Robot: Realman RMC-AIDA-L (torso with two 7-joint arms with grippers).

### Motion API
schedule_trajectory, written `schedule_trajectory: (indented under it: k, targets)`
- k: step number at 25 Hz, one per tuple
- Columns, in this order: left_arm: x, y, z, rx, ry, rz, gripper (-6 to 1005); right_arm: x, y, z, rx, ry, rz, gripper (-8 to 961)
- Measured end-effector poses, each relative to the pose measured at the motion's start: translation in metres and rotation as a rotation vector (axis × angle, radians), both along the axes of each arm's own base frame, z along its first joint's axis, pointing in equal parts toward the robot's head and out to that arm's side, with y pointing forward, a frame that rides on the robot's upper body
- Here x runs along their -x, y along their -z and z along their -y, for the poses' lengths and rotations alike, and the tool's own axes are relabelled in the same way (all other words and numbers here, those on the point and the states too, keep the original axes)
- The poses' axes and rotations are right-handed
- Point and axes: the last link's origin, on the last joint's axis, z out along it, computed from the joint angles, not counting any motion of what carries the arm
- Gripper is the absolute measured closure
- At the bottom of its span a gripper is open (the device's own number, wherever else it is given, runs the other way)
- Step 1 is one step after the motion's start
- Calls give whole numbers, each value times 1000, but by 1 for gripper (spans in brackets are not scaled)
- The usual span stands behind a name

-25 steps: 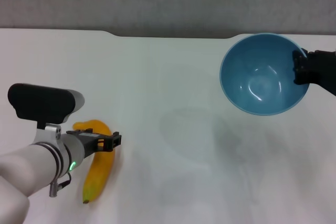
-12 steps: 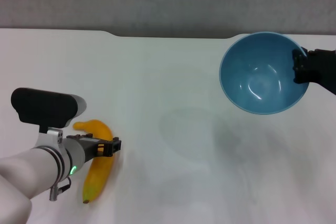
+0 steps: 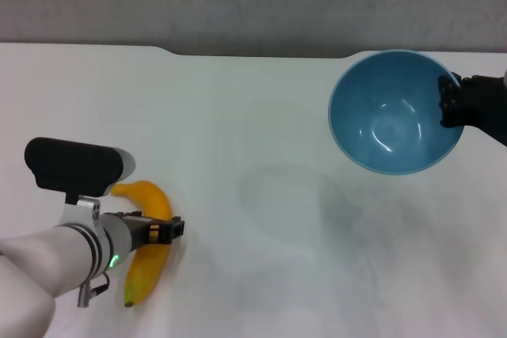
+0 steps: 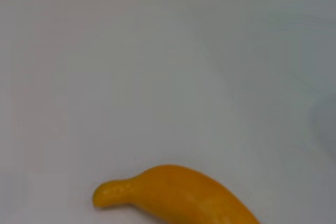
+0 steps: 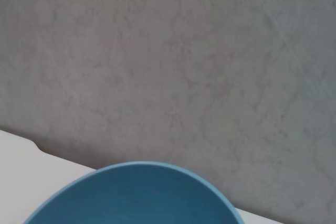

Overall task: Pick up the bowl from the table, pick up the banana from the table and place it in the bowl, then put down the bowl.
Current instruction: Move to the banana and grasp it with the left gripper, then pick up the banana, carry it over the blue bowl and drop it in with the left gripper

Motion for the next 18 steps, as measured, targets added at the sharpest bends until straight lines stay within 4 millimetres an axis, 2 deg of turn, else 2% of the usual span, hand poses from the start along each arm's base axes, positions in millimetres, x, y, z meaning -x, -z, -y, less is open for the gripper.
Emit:
schedule_trajectory:
  k: [13, 18]
  targets:
    - [-1, 4, -2, 22, -5, -17, 312, -2, 1, 0, -2, 1, 1, 900]
    - [-2, 4, -2, 21, 2, -15, 460, -2, 2, 1, 1, 0, 2, 900]
